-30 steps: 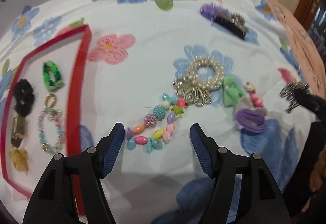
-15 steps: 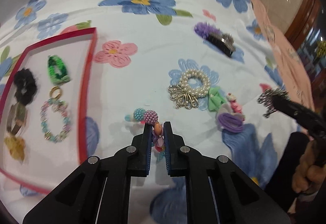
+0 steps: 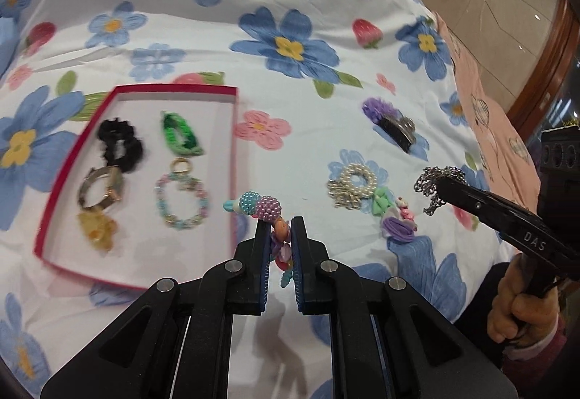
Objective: Organize jewelry
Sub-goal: 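Carry the bead bracelet and silver chain into the tray and open both tools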
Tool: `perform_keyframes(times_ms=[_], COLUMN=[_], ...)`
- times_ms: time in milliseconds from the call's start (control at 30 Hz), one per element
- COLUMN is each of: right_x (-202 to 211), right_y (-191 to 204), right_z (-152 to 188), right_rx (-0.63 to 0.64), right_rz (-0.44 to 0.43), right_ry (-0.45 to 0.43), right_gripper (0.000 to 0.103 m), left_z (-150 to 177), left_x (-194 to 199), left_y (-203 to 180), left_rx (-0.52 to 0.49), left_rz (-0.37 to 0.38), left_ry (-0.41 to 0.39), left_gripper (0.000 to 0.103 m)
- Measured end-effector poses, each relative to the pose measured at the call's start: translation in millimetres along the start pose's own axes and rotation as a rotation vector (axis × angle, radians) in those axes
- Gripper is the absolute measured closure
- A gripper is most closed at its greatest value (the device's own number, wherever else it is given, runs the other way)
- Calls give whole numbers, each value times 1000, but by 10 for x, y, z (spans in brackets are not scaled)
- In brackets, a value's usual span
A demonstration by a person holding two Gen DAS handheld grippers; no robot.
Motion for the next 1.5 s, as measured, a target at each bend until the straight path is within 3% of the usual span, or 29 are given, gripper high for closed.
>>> perform_keyframes(times_ms=[633, 1100, 1500], right_x=[-688, -1202, -1683], right_y=[1007, 1314, 1328], right_z=[78, 186, 579], right_rx=[43, 61, 90], right_rz=[-212, -258, -235], right_ry=[80, 149, 277], right_gripper=[93, 93, 93], left_z=[47, 90, 282], left_x=[388, 342, 49], left_y=[891, 1471, 1744], left_rx=[119, 195, 202], left_rz=[-124, -204, -239], left_ry=[-40, -34, 44], left_gripper=[94, 94, 93])
Point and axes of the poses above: each gripper's, at about its wrist camera, not at the fingertips, and x roughly against the way its jaws point, y to its left, z to its underside, the point moved 7 cm from there along -x, roughly the way its jaws point, and after that the axes turned 14 degrees about -y, right-handed, at the moved point
